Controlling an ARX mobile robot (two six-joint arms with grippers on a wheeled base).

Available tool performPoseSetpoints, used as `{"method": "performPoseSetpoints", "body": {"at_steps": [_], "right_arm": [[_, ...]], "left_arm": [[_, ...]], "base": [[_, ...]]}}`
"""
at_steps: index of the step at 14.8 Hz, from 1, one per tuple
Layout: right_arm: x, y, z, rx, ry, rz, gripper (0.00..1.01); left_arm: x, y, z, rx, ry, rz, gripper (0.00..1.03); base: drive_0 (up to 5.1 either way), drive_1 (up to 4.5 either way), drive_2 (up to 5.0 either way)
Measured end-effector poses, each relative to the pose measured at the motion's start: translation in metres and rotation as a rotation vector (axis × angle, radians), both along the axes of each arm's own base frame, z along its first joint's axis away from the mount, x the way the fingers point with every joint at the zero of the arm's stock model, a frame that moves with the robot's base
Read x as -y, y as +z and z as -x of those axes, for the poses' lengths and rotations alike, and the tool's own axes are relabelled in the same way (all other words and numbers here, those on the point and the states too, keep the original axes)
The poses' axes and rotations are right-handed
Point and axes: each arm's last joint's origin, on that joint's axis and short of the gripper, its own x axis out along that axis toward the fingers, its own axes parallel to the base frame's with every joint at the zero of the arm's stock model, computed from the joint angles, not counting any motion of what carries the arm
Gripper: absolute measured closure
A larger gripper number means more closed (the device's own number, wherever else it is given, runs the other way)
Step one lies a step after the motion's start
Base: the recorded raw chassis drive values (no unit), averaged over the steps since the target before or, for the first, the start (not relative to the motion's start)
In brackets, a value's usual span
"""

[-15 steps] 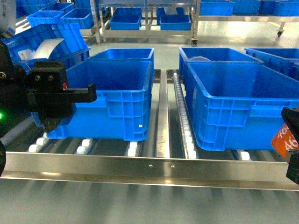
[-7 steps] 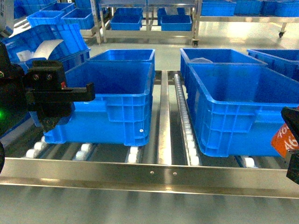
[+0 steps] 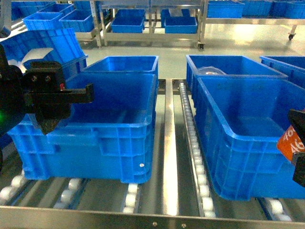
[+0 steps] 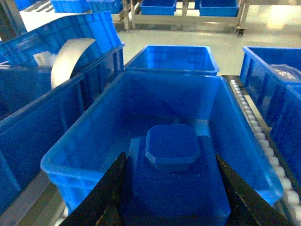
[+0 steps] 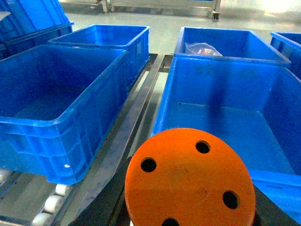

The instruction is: Sort blue parts and orange caps into right shelf containers

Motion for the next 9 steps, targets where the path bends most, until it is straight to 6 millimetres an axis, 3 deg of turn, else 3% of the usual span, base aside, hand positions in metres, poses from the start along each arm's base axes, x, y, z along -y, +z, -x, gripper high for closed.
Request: {"method": "performPoseSetpoints", "body": {"at_steps": [4,9], "right_arm": [[-0.0001,0.0000,0.0000,0.000,0.001,0.000,0.57],[0.0000,-0.0002,0.0000,-0.002,0.000,0.001,0.57]], "left_arm": [[0.0000,-0.0004,0.0001,-0.004,-0.001,-0.001,0.63],[-0.0004,0.0001,-0.0004,0.000,0.001,0.000,0.63]], "base": [[0.1,3.78,-3.6],[0.0,0.22,-0.2]]}}
